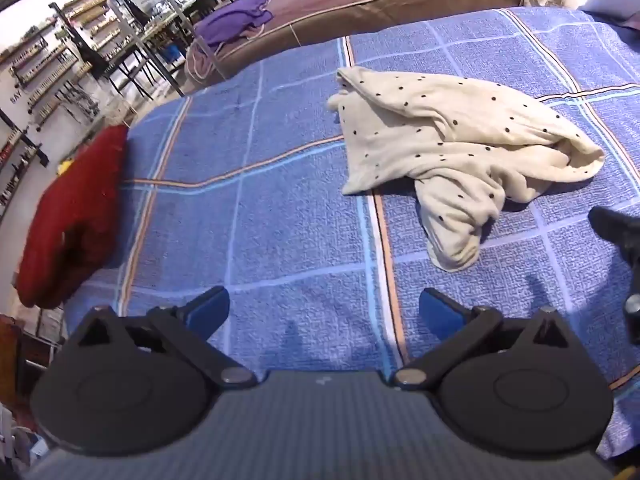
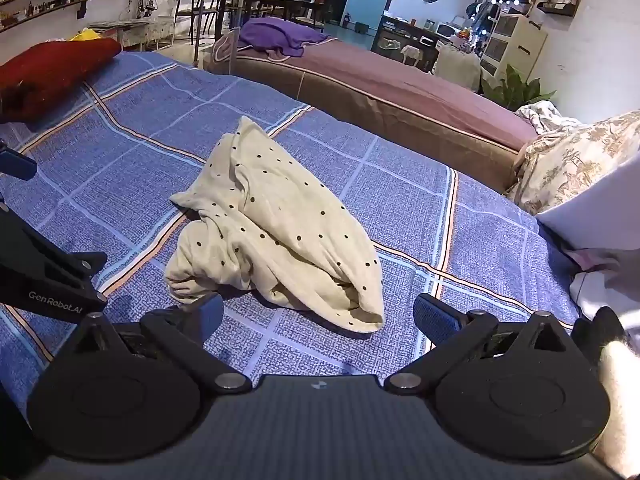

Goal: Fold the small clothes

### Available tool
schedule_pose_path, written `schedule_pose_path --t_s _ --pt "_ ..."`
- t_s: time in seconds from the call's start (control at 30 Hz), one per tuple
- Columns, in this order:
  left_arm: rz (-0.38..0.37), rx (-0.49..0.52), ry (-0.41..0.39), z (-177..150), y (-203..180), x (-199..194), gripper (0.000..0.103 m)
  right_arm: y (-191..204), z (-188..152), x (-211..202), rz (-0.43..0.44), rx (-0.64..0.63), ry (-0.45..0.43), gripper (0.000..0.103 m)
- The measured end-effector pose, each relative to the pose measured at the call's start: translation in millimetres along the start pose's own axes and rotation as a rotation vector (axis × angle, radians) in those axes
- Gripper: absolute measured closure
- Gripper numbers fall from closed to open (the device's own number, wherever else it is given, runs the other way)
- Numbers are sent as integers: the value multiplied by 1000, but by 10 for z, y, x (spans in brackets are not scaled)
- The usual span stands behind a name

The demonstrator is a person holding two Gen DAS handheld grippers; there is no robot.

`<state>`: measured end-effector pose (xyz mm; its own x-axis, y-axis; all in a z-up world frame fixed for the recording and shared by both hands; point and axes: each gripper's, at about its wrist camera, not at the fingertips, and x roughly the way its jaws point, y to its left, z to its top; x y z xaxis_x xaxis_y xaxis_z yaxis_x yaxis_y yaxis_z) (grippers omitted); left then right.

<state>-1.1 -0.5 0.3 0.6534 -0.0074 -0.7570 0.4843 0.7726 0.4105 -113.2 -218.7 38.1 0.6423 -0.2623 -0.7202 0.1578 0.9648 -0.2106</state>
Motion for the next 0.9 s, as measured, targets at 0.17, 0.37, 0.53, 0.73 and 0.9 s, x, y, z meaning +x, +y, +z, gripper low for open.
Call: schedule_pose_path --t_s 0.17,0.37,0.53,0.73,0.9 --pt "-46 -1 48 -57 -5 64 0 81 -33 -13 -18 -43 6 0" --pt "-79 -3 72 -89 12 96 0 120 -17 75 -17 -50 26 0" --pt "-86 2 76 -102 -4 87 0 134 -52 63 -12 -58 26 0" --pt "-86 -6 82 -101 9 90 0 118 -56 65 -17 -50 28 0" --pt "-97 -2 82 -104 -6 85 0 125 -65 72 -12 -54 33 0"
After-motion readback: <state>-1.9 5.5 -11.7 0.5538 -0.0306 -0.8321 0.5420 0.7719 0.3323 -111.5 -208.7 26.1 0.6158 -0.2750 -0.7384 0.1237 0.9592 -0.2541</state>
